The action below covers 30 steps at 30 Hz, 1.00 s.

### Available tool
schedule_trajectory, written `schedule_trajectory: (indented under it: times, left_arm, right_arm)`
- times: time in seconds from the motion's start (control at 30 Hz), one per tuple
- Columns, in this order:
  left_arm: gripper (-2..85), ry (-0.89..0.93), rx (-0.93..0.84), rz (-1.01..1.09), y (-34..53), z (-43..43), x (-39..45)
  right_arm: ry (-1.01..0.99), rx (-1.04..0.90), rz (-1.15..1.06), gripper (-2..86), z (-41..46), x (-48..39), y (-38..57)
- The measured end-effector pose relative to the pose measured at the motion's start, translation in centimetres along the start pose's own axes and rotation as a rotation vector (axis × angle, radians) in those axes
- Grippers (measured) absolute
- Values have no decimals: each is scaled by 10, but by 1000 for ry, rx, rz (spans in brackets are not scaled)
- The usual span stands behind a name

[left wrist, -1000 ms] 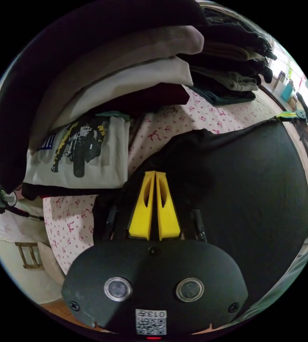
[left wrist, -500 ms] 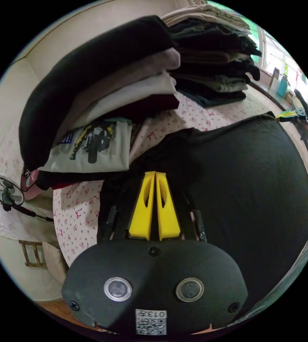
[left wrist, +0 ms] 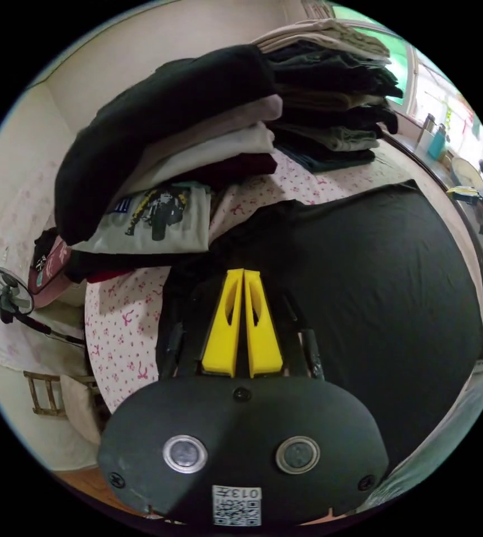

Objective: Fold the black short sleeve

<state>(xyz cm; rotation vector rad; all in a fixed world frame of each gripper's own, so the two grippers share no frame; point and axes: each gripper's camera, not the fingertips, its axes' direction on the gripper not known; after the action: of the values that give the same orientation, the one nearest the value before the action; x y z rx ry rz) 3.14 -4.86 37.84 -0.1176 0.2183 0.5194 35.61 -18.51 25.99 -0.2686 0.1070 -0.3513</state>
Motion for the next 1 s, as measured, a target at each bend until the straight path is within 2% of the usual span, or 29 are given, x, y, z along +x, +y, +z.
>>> schedule_trajectory:
  times: [0.13, 0.4, 0.53, 0.63, 0.8, 0.9, 1.0]
  left_arm:
    - [-3, 67, -26, 55, 45, -30, 21]
    - [-3, 252, -102, 70, 141, -77, 74]
    - [-3, 296, -124, 41, 176, -93, 93]
    - [-3, 287, -139, 29, 194, -96, 99]
    - [-3, 259, -206, 35, 215, -91, 98]
    - [-3, 268, -213, 34, 226, -98, 94]
    - [-4, 269, -179, 61, 233, -113, 98]
  right_arm:
    - [27, -74, 33, -1, -14, -22, 66]
    - [-106, -133, 129, -1, -50, -89, 200]
    - [-163, -138, 110, -2, -56, -120, 227]
    - [-115, -205, 78, -2, -48, -136, 242]
    - [-118, -176, 123, -2, -47, -130, 267]
    - [-84, -190, 107, -2, -50, -137, 269]
    - [-146, -123, 62, -2, -59, -156, 267]
